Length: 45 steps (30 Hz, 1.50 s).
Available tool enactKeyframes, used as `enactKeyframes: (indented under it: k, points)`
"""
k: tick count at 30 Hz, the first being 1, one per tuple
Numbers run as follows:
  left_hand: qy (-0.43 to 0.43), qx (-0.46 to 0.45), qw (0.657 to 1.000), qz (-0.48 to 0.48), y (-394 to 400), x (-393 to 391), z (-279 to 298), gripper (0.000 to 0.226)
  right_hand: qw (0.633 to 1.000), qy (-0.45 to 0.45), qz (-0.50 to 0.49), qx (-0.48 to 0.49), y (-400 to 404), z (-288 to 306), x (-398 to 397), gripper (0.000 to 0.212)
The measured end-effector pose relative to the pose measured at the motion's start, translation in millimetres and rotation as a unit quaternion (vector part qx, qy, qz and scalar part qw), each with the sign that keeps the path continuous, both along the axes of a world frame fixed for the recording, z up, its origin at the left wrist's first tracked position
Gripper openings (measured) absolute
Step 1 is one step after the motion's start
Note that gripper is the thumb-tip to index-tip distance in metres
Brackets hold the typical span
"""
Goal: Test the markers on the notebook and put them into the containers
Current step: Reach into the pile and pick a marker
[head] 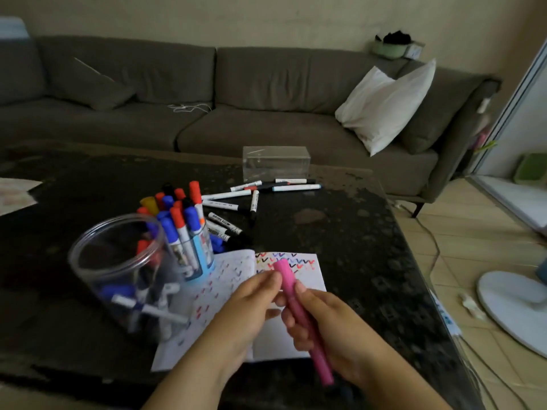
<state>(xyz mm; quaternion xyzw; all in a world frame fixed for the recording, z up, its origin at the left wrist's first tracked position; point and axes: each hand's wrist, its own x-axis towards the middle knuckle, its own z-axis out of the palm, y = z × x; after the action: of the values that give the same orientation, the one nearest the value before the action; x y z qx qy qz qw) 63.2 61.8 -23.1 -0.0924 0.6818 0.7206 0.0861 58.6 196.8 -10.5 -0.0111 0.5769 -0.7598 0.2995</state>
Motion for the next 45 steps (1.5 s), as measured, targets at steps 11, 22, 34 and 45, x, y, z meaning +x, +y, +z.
enactKeyframes:
  k: [11,22,34,45]
  points:
    - [-0.026,0.171,0.985,0.007,13,51,12,0.032,0.997,0.047,-0.017,0.066,-8,5,60,0.029]
    - [0.013,-0.096,0.982,0.165,-6,32,2,0.019,0.918,0.201,-0.073,0.335,20,-9,50,0.044]
    - [0.169,-0.382,0.906,0.073,2,11,-29,0.018,0.98,-0.037,-0.173,-0.086,36,-5,5,0.024]
    - [0.227,-0.482,0.846,-0.026,5,-3,-63,0.028,0.955,0.141,-0.165,0.203,32,-39,-45,0.023]
